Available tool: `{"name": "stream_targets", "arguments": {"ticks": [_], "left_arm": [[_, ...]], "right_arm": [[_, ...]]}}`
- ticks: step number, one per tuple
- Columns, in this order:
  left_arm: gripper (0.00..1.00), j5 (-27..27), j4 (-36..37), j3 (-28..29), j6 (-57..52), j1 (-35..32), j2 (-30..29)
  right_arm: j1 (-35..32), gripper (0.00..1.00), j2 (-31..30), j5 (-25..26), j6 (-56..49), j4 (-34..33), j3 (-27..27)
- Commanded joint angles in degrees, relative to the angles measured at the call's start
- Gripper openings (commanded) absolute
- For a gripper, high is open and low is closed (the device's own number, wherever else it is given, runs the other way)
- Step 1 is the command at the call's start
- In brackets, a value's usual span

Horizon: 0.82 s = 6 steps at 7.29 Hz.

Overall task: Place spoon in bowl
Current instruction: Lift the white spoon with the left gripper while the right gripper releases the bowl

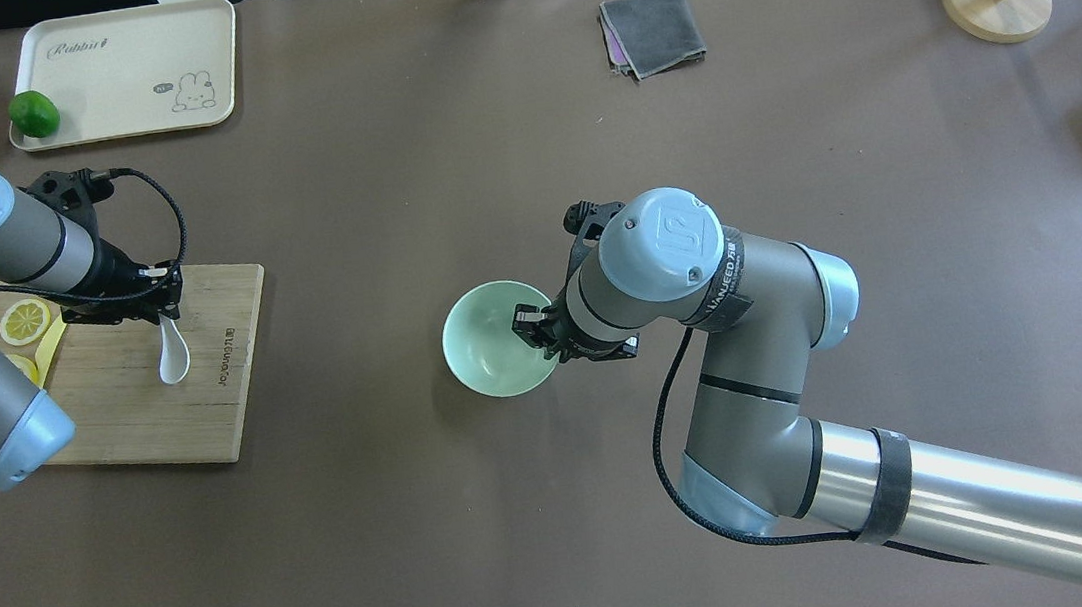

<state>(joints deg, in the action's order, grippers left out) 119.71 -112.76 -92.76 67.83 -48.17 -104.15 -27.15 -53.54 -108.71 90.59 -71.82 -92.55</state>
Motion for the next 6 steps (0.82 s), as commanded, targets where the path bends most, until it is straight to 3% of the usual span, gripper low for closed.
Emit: {"name": "stream_targets", "arguments": {"ticks": [1,4,6], "left_arm": [[0.00,1.39,0.78,-2.50,0.63,0.01,-3.50],[0.00,2.99,3.77,-3.31,13.96,2.01,-14.91],[0.00,-1.82,4.30,-3.04,19.59,7.54,-19.49]], "right_arm": [[-3.15,1.00,-2.17,-2.19,-0.67,-1.04,-4.89],[-14.56,1.00,-13.14,-12.03,-9.77,-1.05,-11.24],[-19.76,1.00,-19.30,-14.24,-23.81,-1.04,-11.16]]}}
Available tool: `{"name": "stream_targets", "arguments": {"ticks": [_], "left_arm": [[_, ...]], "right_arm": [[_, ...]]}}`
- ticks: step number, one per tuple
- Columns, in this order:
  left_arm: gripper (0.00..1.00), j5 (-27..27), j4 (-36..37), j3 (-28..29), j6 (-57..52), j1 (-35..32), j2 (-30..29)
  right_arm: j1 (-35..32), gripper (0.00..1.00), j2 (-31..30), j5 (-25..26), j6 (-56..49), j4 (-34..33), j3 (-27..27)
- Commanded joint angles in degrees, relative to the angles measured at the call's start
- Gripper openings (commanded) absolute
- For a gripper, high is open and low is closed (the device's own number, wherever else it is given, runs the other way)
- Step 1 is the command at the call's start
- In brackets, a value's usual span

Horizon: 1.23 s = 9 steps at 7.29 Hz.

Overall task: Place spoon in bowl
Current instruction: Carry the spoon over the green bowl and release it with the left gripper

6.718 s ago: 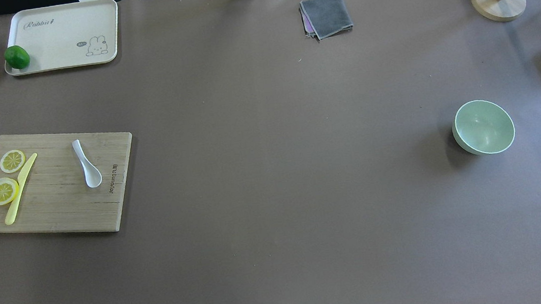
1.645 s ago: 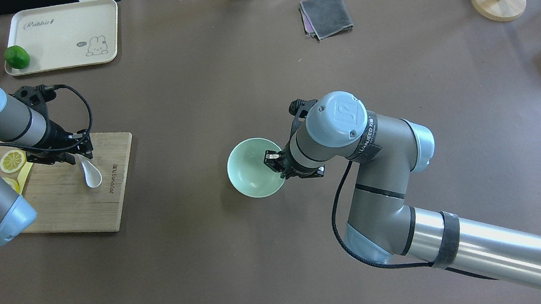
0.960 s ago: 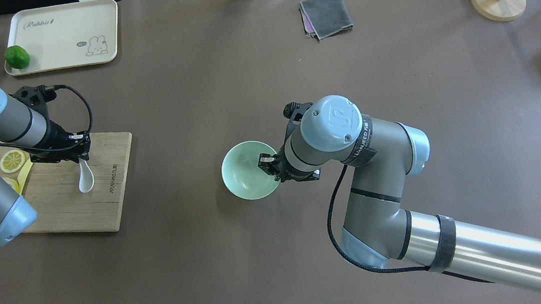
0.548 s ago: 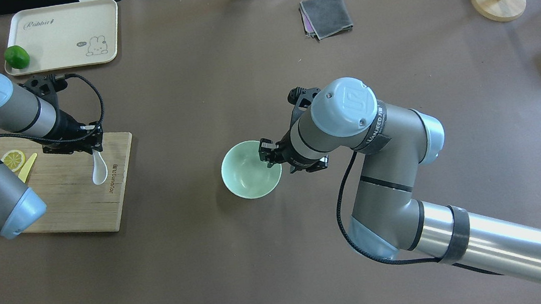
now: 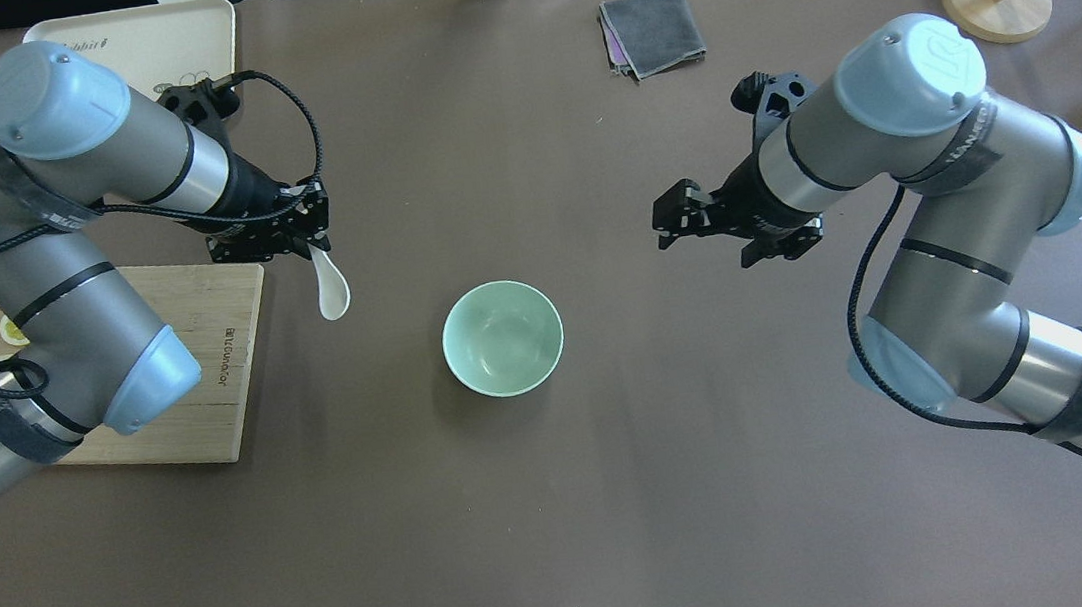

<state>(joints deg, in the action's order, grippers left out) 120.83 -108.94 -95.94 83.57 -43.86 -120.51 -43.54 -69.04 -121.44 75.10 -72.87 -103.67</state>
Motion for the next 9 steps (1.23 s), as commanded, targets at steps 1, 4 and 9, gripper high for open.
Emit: {"name": "stream_targets", "arguments": {"ticks": [1,4,9], "left_arm": [[0.00,-6.10,0.83,0.14,6.14,6.21,-4.54],[0.00,-14.99,0.84,0.41,9.41,14.31,-6.40],[0.97,-14.32,0.75,-0.55,4.01,10.57,-3.00]], "right_arm": [[-5.30,1.00,-5.74,-2.74,-12.13,0.01,0.05],[-6.91,1.00,-6.46,-4.51,-12.96,0.10,0.05],[-7.78,1.00,-7.95,-4.42,-13.13,0.45,-0.39]]}}
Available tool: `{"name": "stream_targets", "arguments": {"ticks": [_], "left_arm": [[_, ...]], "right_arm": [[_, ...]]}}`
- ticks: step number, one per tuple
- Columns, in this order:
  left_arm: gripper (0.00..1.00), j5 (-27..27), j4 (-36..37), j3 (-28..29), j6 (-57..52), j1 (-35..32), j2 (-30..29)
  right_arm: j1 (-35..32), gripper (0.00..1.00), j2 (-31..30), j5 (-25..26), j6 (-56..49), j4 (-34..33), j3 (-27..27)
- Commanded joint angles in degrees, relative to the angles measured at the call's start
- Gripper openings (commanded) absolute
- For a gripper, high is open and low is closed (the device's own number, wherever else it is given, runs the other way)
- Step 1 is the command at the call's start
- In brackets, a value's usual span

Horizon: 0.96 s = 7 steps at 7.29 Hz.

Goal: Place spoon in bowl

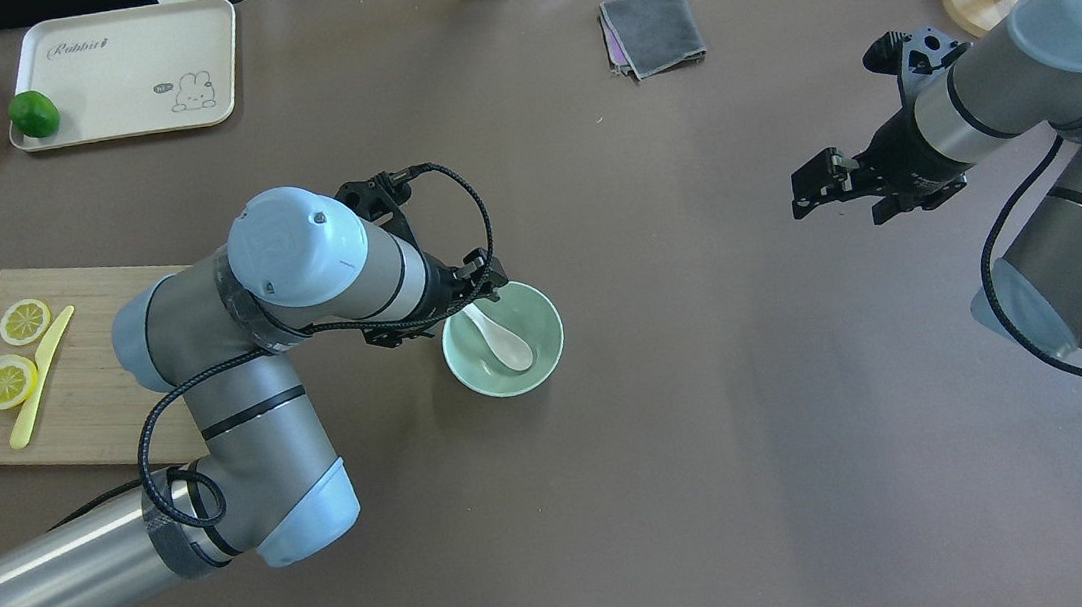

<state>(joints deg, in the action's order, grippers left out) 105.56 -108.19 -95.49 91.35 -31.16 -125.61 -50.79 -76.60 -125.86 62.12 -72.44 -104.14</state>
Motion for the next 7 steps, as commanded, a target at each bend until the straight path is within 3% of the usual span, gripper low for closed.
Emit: {"name": "stream_targets", "arguments": {"ticks": [1,3,5,7], "left_arm": [[0.97,4.53,0.08,-3.28,-11.99,-6.15,5.78],[0.97,15.85,0.08,-7.06,-30.34,-18.78,15.79],[0.97,22.55,0.26,-7.26,-53.00,-30.48,25.11],[0.97,25.30,12.13,-7.08,-77.69,-42.18,27.79]], "right_arm": [[-1.76,1.00,-1.35,0.18,-2.76,-0.24,0.52],[-8.59,1.00,-6.43,-0.26,-15.38,-0.68,0.87],[-17.89,1.00,-9.09,-4.89,-27.77,-0.77,5.23],[-26.08,1.00,-9.01,-7.12,-42.88,-0.77,13.32]]}}
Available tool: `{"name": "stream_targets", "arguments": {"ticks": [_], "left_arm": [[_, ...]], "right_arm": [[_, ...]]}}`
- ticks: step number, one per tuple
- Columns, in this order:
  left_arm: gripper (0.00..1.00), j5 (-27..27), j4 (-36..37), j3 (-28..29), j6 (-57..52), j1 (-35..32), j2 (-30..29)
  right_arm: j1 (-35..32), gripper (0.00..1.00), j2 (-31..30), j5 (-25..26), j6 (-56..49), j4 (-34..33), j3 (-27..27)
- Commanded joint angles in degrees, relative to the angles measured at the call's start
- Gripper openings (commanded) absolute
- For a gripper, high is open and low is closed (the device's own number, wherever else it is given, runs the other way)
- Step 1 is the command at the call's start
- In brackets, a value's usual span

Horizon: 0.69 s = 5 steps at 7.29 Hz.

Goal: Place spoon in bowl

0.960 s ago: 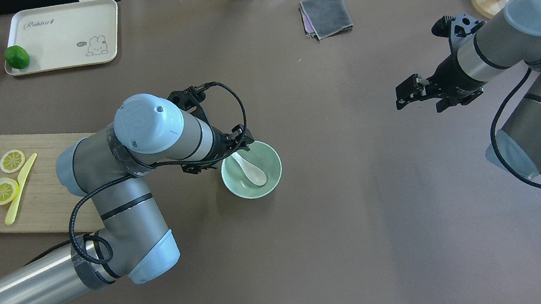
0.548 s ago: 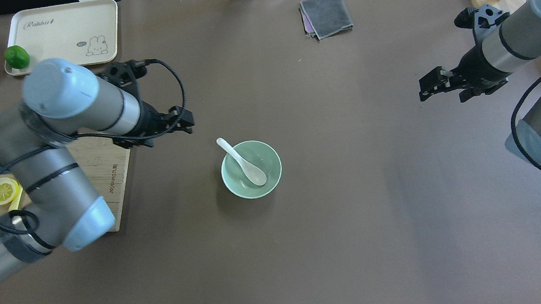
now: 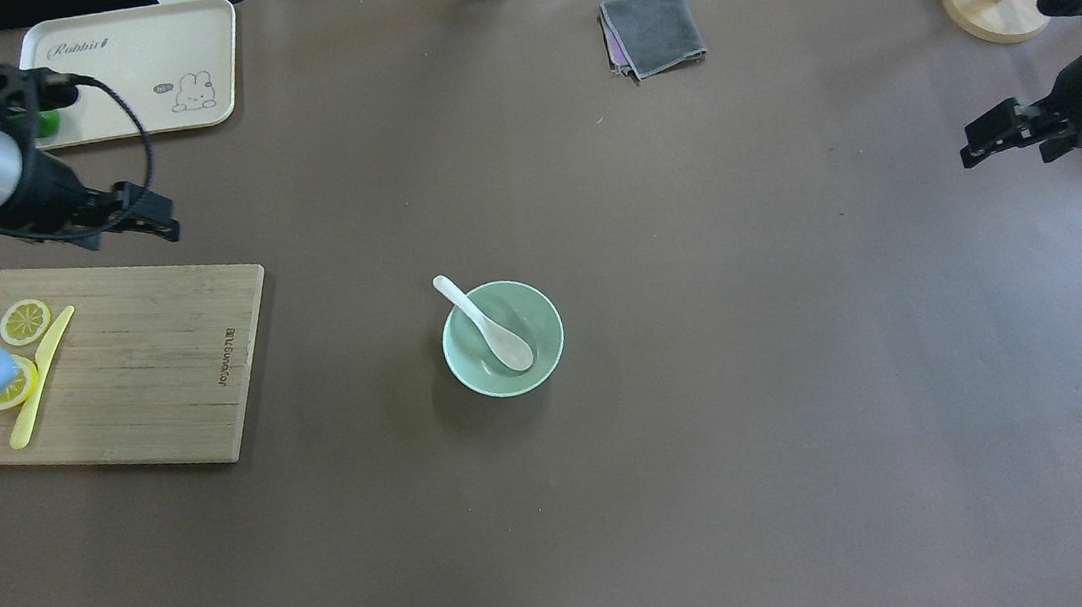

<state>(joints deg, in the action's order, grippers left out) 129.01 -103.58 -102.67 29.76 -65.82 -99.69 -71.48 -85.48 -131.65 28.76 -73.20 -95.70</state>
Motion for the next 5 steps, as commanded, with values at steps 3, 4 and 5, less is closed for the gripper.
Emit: {"name": "stream_targets", "arguments": {"ticks": [3,4,5], "left_arm": [[0.98,2.12,18.15,2.37,-35.71,-18.27,2.13],[0.98,4.03,18.07,4.82,-37.04,-19.34,2.83],[0.98,5.62,17.37,6.76,-38.19,-19.52,4.05]], "right_arm": [[-11.83,1.00,0.48,-1.33,-23.10,-6.65,8.34],[-12.71,1.00,1.01,-1.33,-26.88,-10.60,8.08],[-13.59,1.00,2.75,-1.33,-28.66,-14.73,7.99]]}}
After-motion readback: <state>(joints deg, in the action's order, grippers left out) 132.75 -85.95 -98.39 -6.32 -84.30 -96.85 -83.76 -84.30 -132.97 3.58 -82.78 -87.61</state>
